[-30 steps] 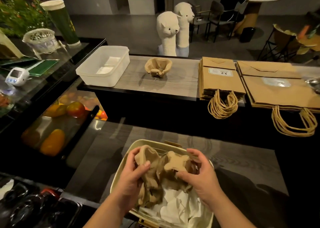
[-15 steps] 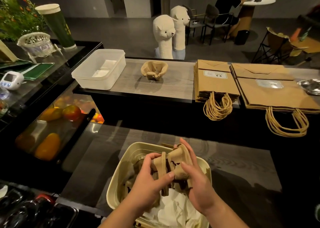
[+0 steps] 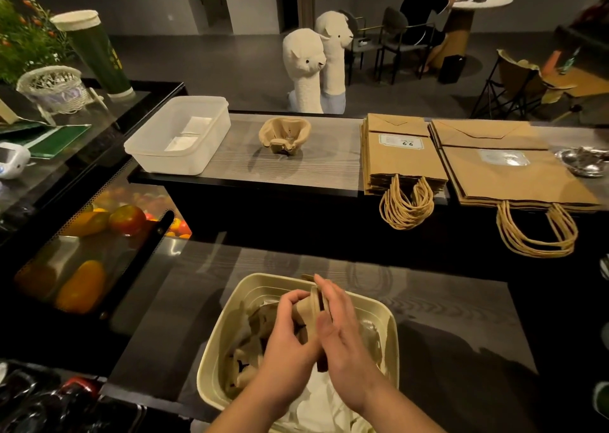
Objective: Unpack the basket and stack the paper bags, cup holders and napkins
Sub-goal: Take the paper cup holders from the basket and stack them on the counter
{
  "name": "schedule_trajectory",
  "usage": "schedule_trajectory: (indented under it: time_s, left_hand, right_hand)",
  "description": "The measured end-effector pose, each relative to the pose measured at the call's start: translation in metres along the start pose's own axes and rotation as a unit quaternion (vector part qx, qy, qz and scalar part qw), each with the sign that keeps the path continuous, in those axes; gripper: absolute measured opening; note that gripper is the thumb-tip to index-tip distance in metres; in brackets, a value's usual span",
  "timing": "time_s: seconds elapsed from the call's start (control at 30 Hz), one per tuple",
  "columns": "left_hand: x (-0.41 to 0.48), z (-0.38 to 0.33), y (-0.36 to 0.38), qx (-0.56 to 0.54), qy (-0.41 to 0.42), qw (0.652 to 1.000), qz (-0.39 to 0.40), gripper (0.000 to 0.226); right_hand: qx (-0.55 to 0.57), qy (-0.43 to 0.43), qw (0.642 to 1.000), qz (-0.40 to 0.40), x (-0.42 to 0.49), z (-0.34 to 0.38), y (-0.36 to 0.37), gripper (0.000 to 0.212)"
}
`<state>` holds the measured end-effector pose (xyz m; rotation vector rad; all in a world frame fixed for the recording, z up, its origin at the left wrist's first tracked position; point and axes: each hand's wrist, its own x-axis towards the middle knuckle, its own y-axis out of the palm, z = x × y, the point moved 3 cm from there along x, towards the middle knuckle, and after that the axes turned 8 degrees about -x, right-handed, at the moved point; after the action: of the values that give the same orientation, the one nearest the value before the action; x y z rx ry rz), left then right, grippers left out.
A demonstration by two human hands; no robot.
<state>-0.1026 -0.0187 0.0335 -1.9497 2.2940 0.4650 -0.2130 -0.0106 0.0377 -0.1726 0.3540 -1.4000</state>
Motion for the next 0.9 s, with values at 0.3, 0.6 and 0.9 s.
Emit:
schedule_trajectory:
  time_s: [0.3,0.6,0.9]
  left_hand:
    - [0.015,0.009,-0.029,-0.158,-0.066,0.983,-0.058,0.066]
    - [0.02,0.016,-0.073,-0.276,-0.079,0.945,-0.158,0.067]
    - [0.011,0.015,-0.067,-0.203,-0.073,0.964,-0.157,0.063]
  right_hand:
    - [0.243,0.119,0.963,0.008,0.011,-0.016,-0.012,0.063]
    - [-0.351,0.164,0.917,0.097,0.023,-0.086,-0.014,0.091]
    - [-0.425,0.172,0.886,0.07,0.039,-0.085,0.002,0.076]
